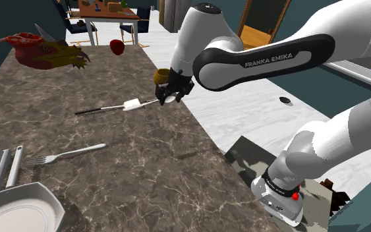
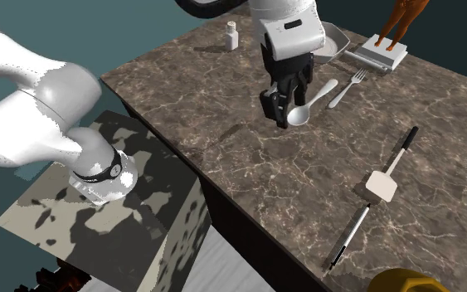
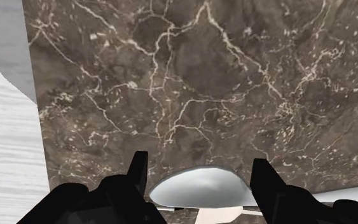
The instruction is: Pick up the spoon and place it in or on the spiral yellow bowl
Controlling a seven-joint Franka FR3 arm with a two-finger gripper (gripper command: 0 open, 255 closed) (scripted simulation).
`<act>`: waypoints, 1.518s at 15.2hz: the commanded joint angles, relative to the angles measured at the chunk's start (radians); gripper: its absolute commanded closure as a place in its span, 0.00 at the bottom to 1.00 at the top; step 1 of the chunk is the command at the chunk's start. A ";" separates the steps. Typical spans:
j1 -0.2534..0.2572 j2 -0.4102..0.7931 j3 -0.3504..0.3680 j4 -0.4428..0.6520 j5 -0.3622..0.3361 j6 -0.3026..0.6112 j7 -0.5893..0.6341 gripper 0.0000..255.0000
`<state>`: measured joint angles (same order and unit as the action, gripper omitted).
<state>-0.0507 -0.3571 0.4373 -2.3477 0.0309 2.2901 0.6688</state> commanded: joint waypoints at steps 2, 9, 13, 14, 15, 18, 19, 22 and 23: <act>0.002 -0.014 -0.008 0.024 0.006 -0.038 -0.009 1.00; -0.069 0.102 -0.103 0.116 -0.027 -0.016 -0.151 1.00; -0.106 0.183 -0.150 0.194 -0.041 -0.014 -0.226 1.00; -0.115 0.205 -0.160 0.216 -0.043 -0.015 -0.244 1.00; -0.123 0.227 -0.171 0.240 -0.046 -0.016 -0.262 1.00; -0.149 0.297 -0.200 0.317 -0.051 -0.025 -0.314 1.00; -0.157 0.322 -0.208 0.346 -0.052 -0.029 -0.331 1.00; -0.181 0.398 -0.232 0.438 -0.054 -0.046 -0.381 1.00; -0.188 0.425 -0.239 0.472 -0.055 -0.053 -0.397 1.00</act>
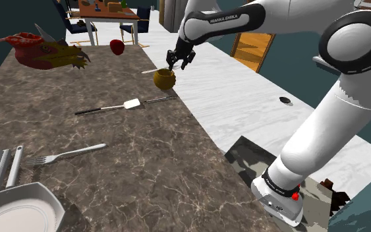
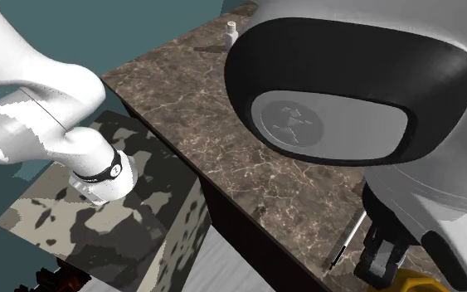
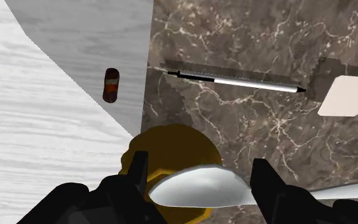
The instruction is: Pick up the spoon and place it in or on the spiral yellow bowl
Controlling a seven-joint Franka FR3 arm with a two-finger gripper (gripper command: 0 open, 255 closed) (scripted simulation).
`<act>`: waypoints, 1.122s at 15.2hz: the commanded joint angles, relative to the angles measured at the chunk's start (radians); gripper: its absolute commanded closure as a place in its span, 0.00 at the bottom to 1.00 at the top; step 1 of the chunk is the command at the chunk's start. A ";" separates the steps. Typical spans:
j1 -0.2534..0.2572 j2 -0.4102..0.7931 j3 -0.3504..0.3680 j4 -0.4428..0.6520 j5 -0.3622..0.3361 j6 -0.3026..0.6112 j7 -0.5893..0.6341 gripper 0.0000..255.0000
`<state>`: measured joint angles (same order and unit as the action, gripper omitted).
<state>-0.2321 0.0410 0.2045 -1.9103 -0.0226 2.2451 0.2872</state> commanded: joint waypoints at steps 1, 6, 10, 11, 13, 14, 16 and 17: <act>-0.014 0.054 -0.014 0.070 -0.001 -0.016 -0.031 1.00; -0.050 0.202 -0.042 0.270 0.000 -0.071 -0.104 1.00; -0.072 0.318 -0.057 0.439 0.000 -0.125 -0.149 1.00; -0.073 0.319 -0.057 0.427 0.000 -0.112 -0.149 1.00; -0.073 0.321 -0.058 0.404 0.000 -0.086 -0.149 1.00; -0.073 0.323 -0.058 0.392 0.000 -0.074 -0.149 1.00; -0.073 0.327 -0.058 0.372 -0.001 -0.049 -0.149 1.00; -0.073 0.330 -0.059 0.362 -0.001 -0.036 -0.149 1.00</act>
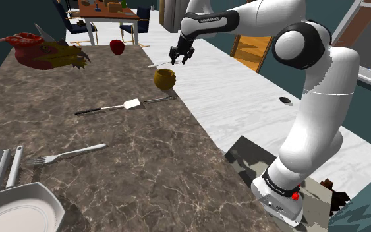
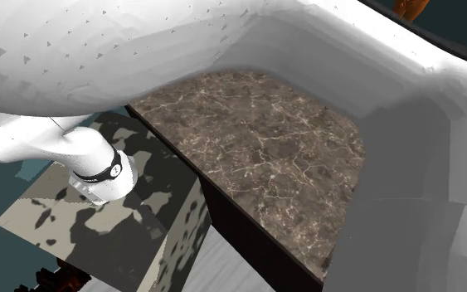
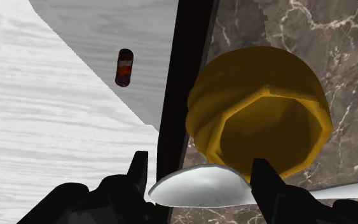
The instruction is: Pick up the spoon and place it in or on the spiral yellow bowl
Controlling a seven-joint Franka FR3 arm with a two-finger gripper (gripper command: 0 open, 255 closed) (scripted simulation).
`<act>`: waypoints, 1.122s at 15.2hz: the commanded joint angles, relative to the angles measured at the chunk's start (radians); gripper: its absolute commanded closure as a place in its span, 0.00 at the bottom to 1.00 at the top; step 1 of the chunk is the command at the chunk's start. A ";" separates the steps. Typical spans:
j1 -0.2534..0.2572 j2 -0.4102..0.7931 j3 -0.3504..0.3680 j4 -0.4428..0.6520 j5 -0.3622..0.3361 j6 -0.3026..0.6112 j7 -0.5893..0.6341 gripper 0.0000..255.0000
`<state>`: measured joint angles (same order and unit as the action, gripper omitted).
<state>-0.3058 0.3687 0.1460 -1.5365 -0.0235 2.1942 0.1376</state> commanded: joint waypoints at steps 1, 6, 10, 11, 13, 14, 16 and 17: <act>0.000 0.005 0.000 -0.022 -0.001 0.027 0.000 1.00; 0.000 0.020 -0.002 -0.066 -0.003 0.087 0.001 1.00; 0.001 0.027 -0.002 -0.080 -0.004 0.107 0.001 1.00; 0.001 0.027 -0.002 -0.080 -0.004 0.107 0.001 1.00; 0.001 0.027 -0.002 -0.080 -0.004 0.107 0.001 1.00; 0.001 0.027 -0.002 -0.080 -0.004 0.107 0.001 1.00; 0.001 0.027 -0.002 -0.080 -0.004 0.107 0.001 0.00; 0.001 0.027 -0.002 -0.080 -0.004 0.107 0.001 0.00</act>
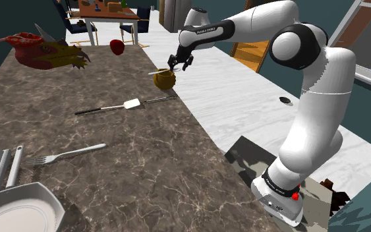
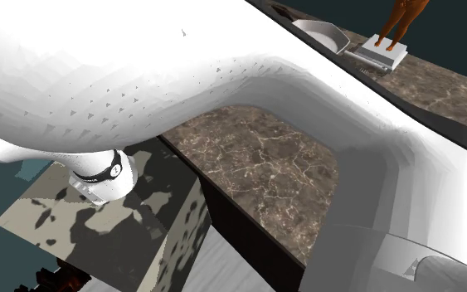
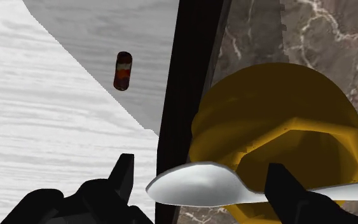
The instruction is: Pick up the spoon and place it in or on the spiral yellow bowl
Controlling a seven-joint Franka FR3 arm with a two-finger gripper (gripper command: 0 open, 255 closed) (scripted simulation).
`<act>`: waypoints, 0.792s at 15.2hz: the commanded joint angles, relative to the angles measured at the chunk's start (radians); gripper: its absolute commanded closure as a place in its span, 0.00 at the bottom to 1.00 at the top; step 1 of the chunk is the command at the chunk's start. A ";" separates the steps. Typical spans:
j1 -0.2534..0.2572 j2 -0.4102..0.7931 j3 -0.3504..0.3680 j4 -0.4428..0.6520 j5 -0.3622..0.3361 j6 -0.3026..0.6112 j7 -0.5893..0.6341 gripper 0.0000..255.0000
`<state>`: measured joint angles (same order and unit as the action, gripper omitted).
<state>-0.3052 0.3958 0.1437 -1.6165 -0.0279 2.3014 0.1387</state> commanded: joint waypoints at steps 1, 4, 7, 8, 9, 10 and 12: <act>0.000 0.000 0.000 0.000 0.000 0.000 0.000 0.00; 0.000 0.000 0.000 0.000 0.000 0.000 0.000 0.00; -0.007 -0.062 0.004 0.006 0.010 -0.068 -0.006 0.00; -0.008 -0.077 0.004 0.010 0.013 -0.086 -0.008 0.00; -0.008 -0.078 0.004 0.010 0.013 -0.086 -0.008 0.00; -0.008 -0.078 0.004 0.009 0.013 -0.086 -0.008 0.00; -0.008 -0.078 0.004 0.010 0.013 -0.086 -0.008 0.00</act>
<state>-0.3131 0.3193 0.1478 -1.6077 -0.0152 2.2171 0.1316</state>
